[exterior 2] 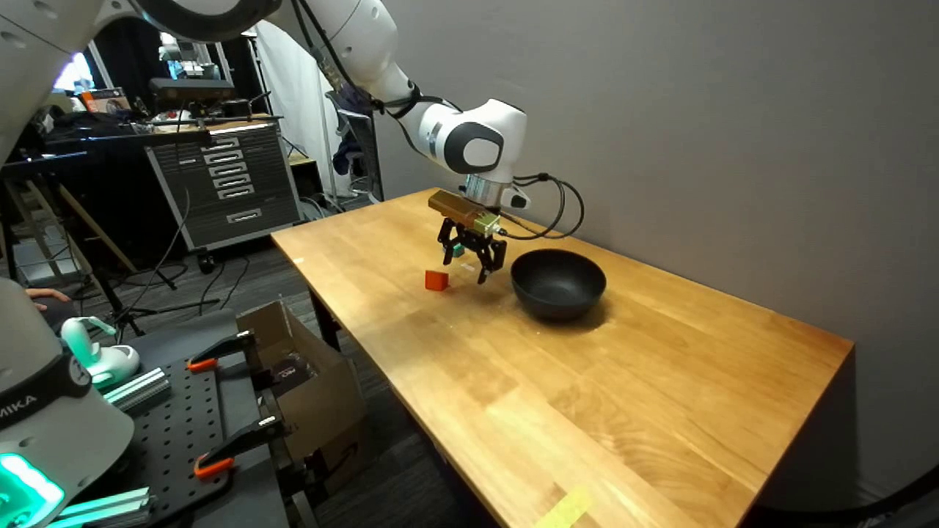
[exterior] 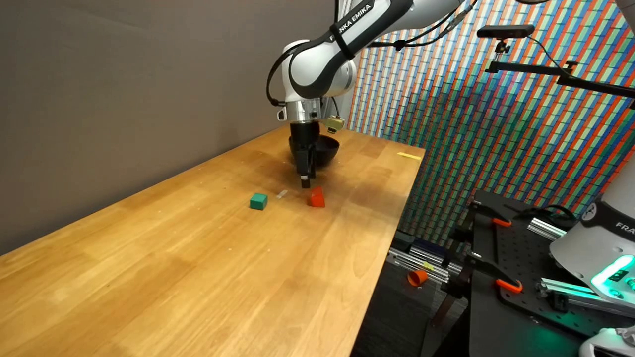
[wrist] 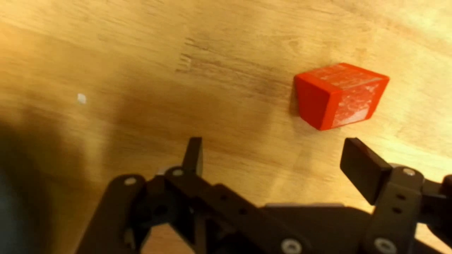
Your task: Put the orange and green blocks in the black bowl
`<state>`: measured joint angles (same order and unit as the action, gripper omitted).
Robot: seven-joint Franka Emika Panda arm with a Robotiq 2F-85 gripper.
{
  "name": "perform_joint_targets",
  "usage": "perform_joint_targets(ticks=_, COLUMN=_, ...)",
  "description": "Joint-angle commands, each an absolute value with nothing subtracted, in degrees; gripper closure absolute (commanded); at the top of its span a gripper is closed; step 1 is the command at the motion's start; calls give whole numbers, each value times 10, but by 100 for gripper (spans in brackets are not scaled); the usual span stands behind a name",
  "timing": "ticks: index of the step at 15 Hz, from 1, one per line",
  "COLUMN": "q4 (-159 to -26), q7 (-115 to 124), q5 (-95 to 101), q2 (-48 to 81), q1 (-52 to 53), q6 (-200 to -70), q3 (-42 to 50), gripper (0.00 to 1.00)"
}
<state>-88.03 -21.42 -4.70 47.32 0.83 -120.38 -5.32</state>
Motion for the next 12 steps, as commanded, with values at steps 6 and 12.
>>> perform_joint_targets(ticks=6, q4=-909, q7=-190, q5=-48, q2=397, q1=7, q6=-1175, q3=-70, gripper=0)
perform_joint_targets(ticks=12, q4=-974, q7=-199, q5=-74, q2=371, q1=0, q6=-1169, q3=-86, gripper=0)
